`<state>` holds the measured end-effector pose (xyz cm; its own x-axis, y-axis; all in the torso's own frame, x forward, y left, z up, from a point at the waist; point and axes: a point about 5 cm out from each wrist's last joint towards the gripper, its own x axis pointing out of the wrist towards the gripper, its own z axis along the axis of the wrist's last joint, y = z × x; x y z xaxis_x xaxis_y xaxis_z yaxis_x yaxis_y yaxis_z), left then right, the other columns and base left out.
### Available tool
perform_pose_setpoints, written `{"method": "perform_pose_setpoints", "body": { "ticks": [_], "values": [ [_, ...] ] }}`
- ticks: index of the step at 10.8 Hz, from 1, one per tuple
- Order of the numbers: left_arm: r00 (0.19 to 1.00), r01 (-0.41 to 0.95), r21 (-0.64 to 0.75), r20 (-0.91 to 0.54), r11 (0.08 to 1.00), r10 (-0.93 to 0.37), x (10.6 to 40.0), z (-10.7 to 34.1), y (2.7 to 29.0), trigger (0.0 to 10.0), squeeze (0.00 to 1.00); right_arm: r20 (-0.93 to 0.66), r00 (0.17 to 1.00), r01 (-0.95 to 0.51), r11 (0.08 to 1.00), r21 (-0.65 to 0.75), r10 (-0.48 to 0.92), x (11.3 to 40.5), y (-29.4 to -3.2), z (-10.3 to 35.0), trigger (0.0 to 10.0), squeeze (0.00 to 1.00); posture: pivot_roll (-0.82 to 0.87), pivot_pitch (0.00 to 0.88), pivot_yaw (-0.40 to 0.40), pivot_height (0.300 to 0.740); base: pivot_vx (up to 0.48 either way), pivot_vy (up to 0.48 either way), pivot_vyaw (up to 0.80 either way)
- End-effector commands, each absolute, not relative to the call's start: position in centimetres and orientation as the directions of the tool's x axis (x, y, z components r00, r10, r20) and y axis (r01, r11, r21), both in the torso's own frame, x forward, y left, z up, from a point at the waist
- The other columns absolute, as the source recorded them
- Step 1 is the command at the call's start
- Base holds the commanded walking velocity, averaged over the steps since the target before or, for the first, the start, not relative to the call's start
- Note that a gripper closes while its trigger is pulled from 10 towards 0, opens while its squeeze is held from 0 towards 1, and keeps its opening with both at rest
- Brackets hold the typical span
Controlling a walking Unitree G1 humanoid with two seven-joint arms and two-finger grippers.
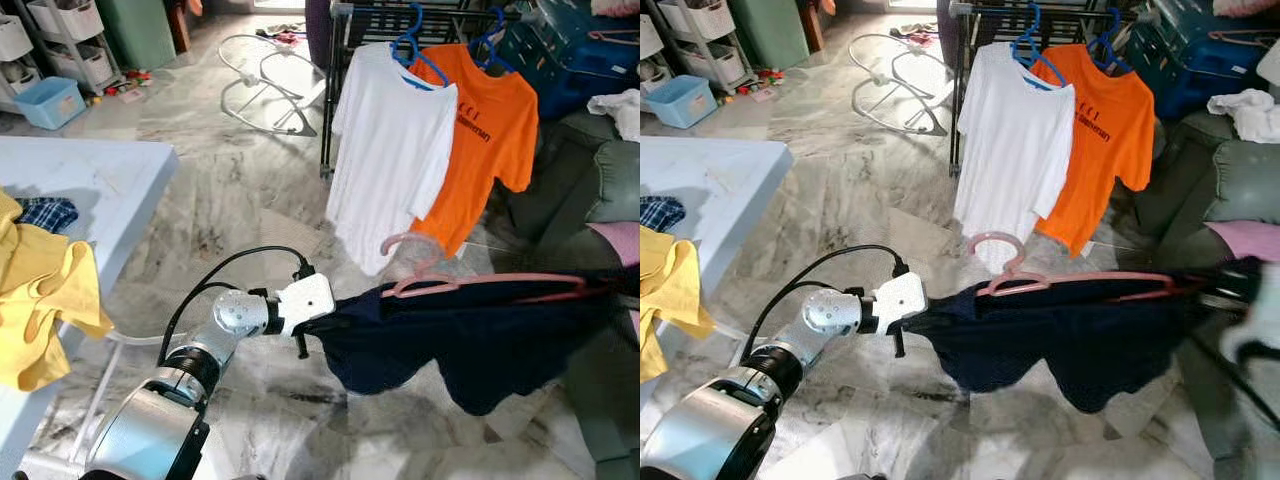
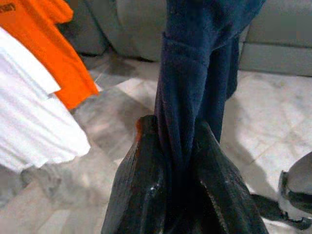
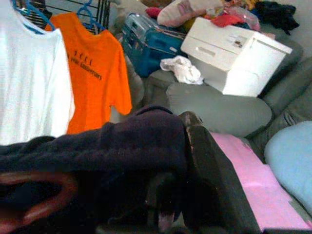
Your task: Hang hanger
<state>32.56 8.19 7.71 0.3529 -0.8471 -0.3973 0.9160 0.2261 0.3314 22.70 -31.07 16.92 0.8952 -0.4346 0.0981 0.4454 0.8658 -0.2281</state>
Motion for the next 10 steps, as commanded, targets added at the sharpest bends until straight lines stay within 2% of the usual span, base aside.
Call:
{"method": "perform_pose_setpoints", "body": {
  "ticks": [1,4,6,10],
  "values": [
    [0.400,0.910,0.317,-0.508,0.267,-0.762,32.2,5.9,10.9,0.0,0.00,0.195,0.845,0.534,0.802,-0.267,-0.498,22.7,-31.8,19.1,0.0,0.00,-0.13,0.091,0.000,0.740,0.000,0.000,0.00],
    [0.414,0.898,0.368,-0.513,0.243,-0.752,32.3,6.0,10.4,0.0,0.00,0.135,0.864,0.501,0.809,-0.308,-0.484,24.6,-31.0,18.3,0.0,0.00,-0.13,0.089,-0.004,0.740,0.000,0.000,0.00],
    [0.428,0.886,0.399,-0.504,0.238,-0.750,32.4,6.1,9.8,0.0,0.00,0.078,0.886,0.458,0.834,-0.309,-0.458,26.0,-29.5,17.2,0.0,0.00,-0.12,0.090,-0.007,0.740,0.000,0.000,0.00],
    [0.395,0.892,0.398,-0.459,0.214,-0.796,31.8,6.1,6.8,0.0,0.00,-0.035,0.974,0.201,0.923,-0.329,-0.225,27.9,-23.4,14.8,0.0,0.00,-0.12,0.086,-0.013,0.740,0.000,0.000,0.00]
  ]
}}
